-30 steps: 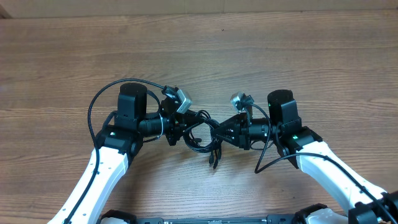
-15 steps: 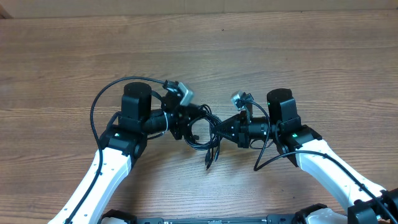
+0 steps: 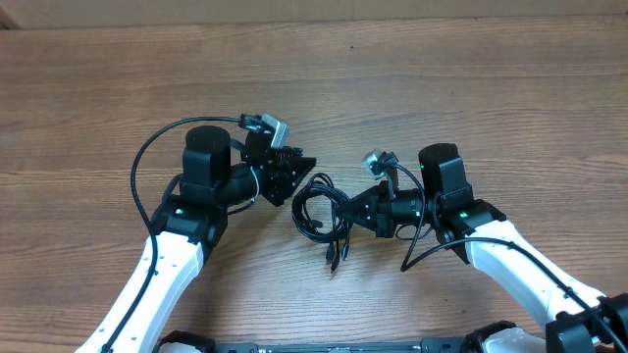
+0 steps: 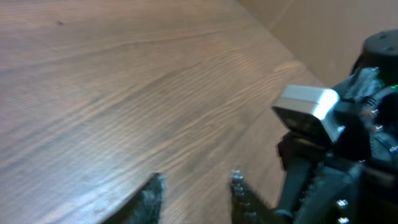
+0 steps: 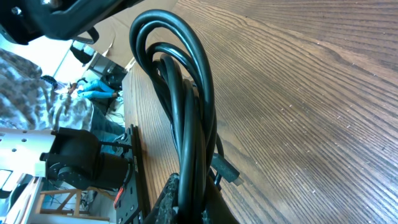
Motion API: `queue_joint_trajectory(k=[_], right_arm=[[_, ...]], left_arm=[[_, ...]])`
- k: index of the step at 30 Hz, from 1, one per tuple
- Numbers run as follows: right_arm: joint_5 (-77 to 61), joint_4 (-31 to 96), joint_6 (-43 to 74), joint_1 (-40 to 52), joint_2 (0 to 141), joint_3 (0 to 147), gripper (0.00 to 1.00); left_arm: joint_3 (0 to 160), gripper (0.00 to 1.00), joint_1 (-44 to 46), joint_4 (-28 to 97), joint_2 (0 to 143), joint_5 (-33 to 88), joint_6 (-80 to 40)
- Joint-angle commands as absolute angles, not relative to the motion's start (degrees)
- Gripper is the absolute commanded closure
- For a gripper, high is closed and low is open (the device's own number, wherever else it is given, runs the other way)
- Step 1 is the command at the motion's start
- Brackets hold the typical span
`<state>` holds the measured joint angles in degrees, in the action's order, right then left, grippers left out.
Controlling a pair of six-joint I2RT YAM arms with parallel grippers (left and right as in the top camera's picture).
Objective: Untangle cables
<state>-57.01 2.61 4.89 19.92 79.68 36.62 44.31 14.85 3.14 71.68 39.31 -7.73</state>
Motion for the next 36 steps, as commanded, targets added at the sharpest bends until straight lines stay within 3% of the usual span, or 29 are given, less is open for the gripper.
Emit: queue_joint_trajectory(k=[1,6,15,22,26,36], right_arm=[[-57.7,2.3,4.7,20.0,79.7,36.4,0.96],[-57.7,2.7,4.7,20.0,79.7,36.4,0.96],[-57.7,3.3,4.7,20.0,79.7,36.4,0.96],[-57.7,3.4,6.0,20.0,79.7,36.4,0.96],[-57.8,3.4,6.2,20.0,79.7,36.4,0.95],[-61.7,9.1,6.1,20.0,79.7,36.4,0.94]], left_arm=[[45.5,0.53,14.7,2.9,71.0,46.1,-7.7],[45.5,0.46,14.8,4.5,71.0,50.8,-3.9],[45.5,0.59,18.6,10.4,72.3,39.1,-1.2],[45.5,0.74,19.6,10.3,73.6,35.8,-1.3],[45.5,0.96,19.5,10.3,74.9,34.6,-1.3],[45.5,0.96,14.3,2.3,74.8,17.7,-23.1]])
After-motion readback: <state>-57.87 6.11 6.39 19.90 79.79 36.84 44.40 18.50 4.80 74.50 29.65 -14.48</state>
